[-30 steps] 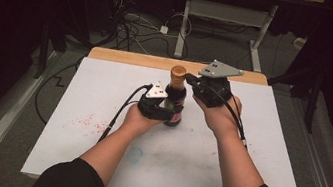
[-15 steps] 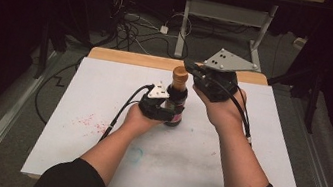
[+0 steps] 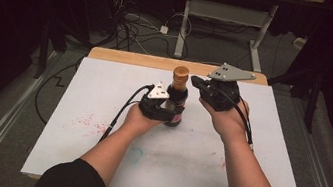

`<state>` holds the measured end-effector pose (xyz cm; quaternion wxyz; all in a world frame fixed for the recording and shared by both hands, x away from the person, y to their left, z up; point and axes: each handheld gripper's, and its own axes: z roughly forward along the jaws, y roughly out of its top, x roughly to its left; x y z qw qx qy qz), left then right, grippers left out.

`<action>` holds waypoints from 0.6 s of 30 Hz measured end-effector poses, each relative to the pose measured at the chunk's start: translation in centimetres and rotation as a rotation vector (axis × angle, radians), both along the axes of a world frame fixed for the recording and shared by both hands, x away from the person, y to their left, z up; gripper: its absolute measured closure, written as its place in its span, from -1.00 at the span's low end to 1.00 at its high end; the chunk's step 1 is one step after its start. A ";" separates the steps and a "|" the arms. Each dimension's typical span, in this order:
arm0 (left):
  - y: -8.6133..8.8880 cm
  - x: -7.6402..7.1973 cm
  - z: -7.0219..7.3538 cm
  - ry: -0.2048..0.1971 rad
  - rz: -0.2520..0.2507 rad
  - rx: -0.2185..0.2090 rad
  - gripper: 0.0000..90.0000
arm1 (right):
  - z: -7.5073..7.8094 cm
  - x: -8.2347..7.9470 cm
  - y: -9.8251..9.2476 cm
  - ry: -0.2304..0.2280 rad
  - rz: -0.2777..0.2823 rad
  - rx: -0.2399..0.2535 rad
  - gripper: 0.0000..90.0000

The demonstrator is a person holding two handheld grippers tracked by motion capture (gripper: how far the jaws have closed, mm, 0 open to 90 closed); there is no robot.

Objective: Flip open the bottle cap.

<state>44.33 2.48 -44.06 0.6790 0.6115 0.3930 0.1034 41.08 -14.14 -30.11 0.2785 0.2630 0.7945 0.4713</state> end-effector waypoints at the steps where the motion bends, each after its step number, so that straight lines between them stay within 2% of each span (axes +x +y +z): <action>1: 0.0 0.0 0.0 -0.001 0.000 -0.001 -0.35 | -0.1 0.0 0.1 0.004 0.002 -0.003 1.00; 18: 0.0 0.0 0.0 0.000 0.005 -0.007 -0.35 | 0.2 0.3 0.9 0.019 0.014 -0.049 1.00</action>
